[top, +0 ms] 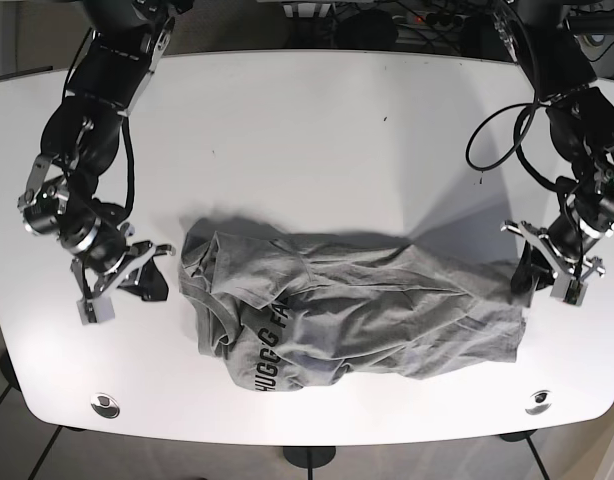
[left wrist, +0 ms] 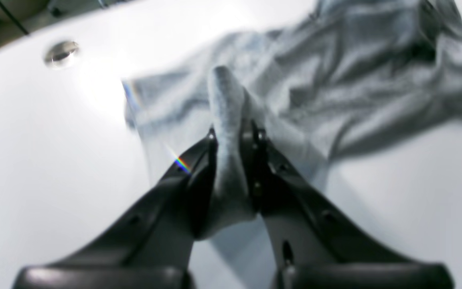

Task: Fold the T-shirt properly
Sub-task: 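Lift and shake out the grey shirt with both grippers, then lay it flat, then grasp the grey shirt's edge with both grippers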

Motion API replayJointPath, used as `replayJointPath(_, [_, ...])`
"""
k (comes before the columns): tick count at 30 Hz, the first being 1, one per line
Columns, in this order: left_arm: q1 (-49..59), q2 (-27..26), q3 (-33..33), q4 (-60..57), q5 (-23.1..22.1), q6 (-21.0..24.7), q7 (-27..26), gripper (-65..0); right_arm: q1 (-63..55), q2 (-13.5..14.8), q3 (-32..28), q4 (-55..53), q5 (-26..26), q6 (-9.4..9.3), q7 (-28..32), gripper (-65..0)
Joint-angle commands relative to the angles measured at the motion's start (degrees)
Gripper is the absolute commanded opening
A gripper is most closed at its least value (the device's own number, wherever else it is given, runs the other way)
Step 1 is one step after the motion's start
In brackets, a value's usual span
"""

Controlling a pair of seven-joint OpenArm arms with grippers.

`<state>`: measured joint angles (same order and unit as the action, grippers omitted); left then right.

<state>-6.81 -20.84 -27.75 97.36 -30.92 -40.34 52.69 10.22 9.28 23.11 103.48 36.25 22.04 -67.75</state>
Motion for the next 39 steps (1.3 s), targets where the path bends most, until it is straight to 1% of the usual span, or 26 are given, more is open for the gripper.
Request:
replayJointPath(1, [1.8, -1.2, -0.8, 1.9, -0.5, 0.3, -1.3, -64.0, -2.4, -1.0, 0.3, 0.9, 1.2, -0.02, 1.3, -58.7])
replayJointPath(2, [2.7, -1.2, -0.8, 1.9, -0.4, 0.3, -1.4, -64.0, -3.5, -1.8, 0.3, 0.9, 0.8, -0.02, 1.4, -52.8])
replayJointPath(5, [4.4, -1.2, -0.9, 2.1, -0.2, 0.3, -1.5, -64.0, -5.3, -3.7, -0.5, -0.8, -1.1, 0.51, 1.5, -28.9])
replayJointPath(6, [4.7, -1.2, -0.9, 2.2, -0.2, 0.3, -1.5, -64.0, -5.3, -3.6, -2.2, -1.8, -1.8, 0.51, 1.8, -22.0])
replayJointPath(7, [4.7, -1.2, -1.0, 2.2, -0.2, 0.3, -1.5, -64.0, -5.1, -2.7, -5.5, -4.0, -2.8, 0.51, 3.6, -15.2])
replayJointPath(8, [4.7, -1.2, -1.0, 2.0, -0.2, 0.3, -1.5, -64.0, -4.9, -2.0, -7.6, -5.4, -3.0, 0.51, 5.8, -13.6])
replayJointPath(10, [4.7, -1.2, -1.9, 2.1, -0.2, 0.3, -1.5, -64.0, -3.6, -1.1, -10.7, -8.5, -3.3, 0.16, 9.1, -13.6])
replayJointPath(13, [4.7, -1.2, -2.0, 1.9, -0.1, 0.3, -1.5, -64.0, -1.7, -1.1, -12.4, -14.2, -3.3, 0.51, 11.0, -13.6])
replayJointPath(14, [4.7, -1.2, -2.0, 1.9, -0.1, 0.3, -1.5, -64.0, -1.1, -1.1, -14.3, -17.1, -3.8, 0.51, 13.2, -13.6])
replayJointPath(16, [4.7, -1.2, -2.0, 1.9, -0.1, 0.3, -1.5, -64.0, 0.1, -1.1, -17.2, -19.9, -5.8, 0.51, 16.9, -13.6])
replayJointPath(17, [4.7, -1.2, -2.0, 1.9, -0.1, 0.3, -1.5, -64.0, 1.1, -1.1, -18.6, -21.9, -7.9, 0.51, 18.6, -13.6])
replayJointPath(20, [4.7, -1.2, -2.0, 1.9, -0.1, 0.3, -1.5, -64.0, 2.9, -1.4, -19.3, -26.3, -10.8, 0.51, 21.2, -13.6])
replayJointPath(21, [4.7, -1.2, -2.0, 1.9, -0.1, 0.3, -1.5, -64.0, 3.5, -1.4, -19.3, -29.2, -11.5, 0.51, 23.2, -14.0])
replayJointPath(23, [4.7, -1.2, -2.0, 1.9, -0.1, 0.3, -1.5, -64.0, 4.9, -1.2, -19.3, -33.2, -11.3, 0.59, 26.2, -19.7])
replayJointPath(25, [4.7, -1.2, -2.0, 1.9, -0.1, 0.3, -1.5, -64.0, 5.1, -1.2, -19.3, -33.8, -11.3, 0.59, 27.0, -34.4])
replayJointPath(26, [4.7, -1.2, -2.0, 1.9, -0.1, 0.3, -1.5, -64.0, 5.1, -1.3, -19.3, -33.8, -11.3, 0.59, 27.0, -43.0])
replayJointPath(27, [4.7, -1.2, -2.0, 1.9, -0.1, 0.3, -1.5, -64.0, 5.1, -1.3, -19.3, -33.6, -11.3, 0.59, 26.8, -57.4])
replayJointPath(28, [4.7, -1.2, -2.0, 1.9, -0.1, 0.3, -1.5, -64.0, 5.0, -1.3, -19.3, -33.5, -11.3, 0.59, 26.7, -64.7])
replayJointPath(29, [4.7, -1.2, -2.0, 2.1, -0.2, 0.3, -1.5, -64.0, 4.8, -1.3, -19.2, -32.4, -11.2, 0.59, 26.6, -62.3])
replayJointPath(32, [4.5, -1.2, -2.0, 3.8, -0.3, 0.3, -1.5, -64.0, 0.7, -1.3, -18.8, -24.8, -11.2, 0.42, 26.5, -63.3])
replayJointPath(33, [4.5, -1.2, -2.0, 4.9, -0.2, 0.3, -1.5, -64.0, -0.8, -1.2, -18.7, -21.1, -11.2, 0.24, 25.4, -63.3])
replayJointPath(34, [4.5, -1.2, -1.7, 7.4, 0.0, 0.3, -1.5, -64.0, -2.5, -1.1, -16.9, -15.3, -11.2, 0.24, 22.6, -63.3])
replayJointPath(36, [4.4, -1.1, 0.1, 9.5, 0.0, 0.3, -1.5, -64.0, -3.8, -1.3, -13.1, -8.3, -11.2, 0.51, 18.1, -63.3])
replayJointPath(39, [0.0, -1.1, 2.3, 9.1, 0.0, 1.7, -1.6, -64.0, -3.6, -1.1, -9.7, -2.5, -11.2, 0.59, 13.5, -63.1])
